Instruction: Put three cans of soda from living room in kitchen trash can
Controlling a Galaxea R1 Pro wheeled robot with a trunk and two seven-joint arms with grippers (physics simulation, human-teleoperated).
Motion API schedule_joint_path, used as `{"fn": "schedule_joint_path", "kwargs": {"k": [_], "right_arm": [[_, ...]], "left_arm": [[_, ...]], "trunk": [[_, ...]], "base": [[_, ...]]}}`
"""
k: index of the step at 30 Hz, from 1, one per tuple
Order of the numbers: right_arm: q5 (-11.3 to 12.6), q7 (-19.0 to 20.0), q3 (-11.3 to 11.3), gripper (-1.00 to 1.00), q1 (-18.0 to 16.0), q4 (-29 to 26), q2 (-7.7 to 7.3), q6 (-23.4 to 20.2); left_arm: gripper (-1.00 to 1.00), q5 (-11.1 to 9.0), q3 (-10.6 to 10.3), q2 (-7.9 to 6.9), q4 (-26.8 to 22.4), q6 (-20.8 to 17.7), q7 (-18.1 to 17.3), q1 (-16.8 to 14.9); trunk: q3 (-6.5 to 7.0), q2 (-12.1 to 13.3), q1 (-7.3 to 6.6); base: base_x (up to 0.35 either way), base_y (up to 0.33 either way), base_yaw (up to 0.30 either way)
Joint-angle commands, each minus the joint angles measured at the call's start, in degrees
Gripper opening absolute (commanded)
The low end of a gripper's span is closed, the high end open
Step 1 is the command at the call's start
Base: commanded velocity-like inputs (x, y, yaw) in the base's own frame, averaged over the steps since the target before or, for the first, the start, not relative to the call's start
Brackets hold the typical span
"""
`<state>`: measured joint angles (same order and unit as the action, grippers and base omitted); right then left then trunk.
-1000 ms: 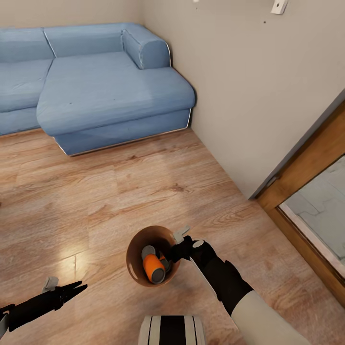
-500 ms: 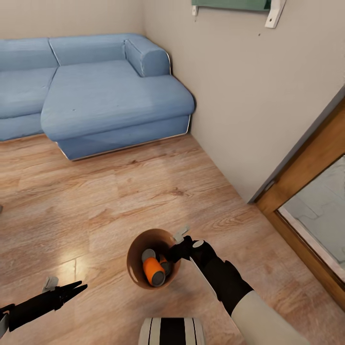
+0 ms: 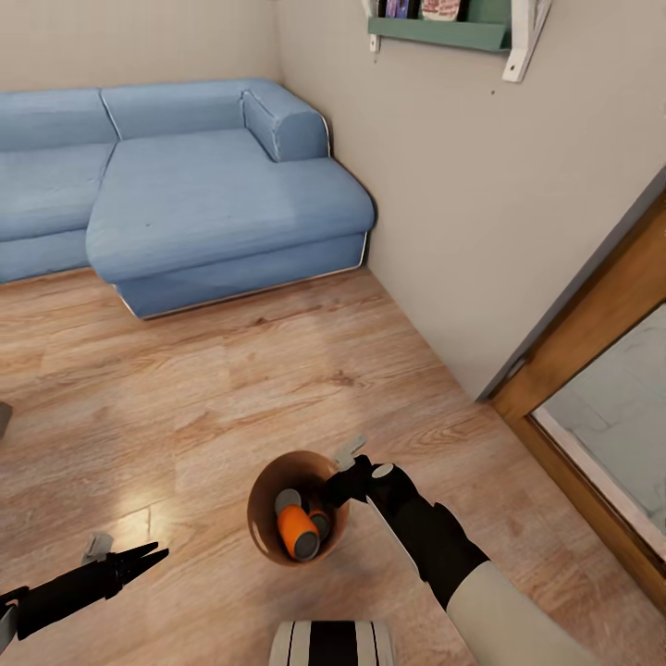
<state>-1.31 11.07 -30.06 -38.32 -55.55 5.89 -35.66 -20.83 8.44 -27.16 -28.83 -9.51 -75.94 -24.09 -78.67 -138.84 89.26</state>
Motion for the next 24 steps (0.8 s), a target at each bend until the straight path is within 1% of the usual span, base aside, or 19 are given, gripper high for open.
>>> {"fn": "schedule_joint_path", "kwargs": {"k": [1,24], "right_arm": [[0.00,0.00,0.00,1.00,0.00,0.00,0.00,-0.01],[-0.01,0.00,0.00,1.00,0.00,0.00,0.00,-0.02]], "left_arm": [[1.00,0.00,0.00,0.00,0.00,0.00,0.00,0.00],[1.00,0.00,0.00,0.00,0.00,0.02,0.00,0.00]], "trunk": [[0.18,0.42,-0.23],[4.31,9.64,-5.28]], "base": [[0.000,0.000,0.000],[0.000,0.000,0.000]]}}
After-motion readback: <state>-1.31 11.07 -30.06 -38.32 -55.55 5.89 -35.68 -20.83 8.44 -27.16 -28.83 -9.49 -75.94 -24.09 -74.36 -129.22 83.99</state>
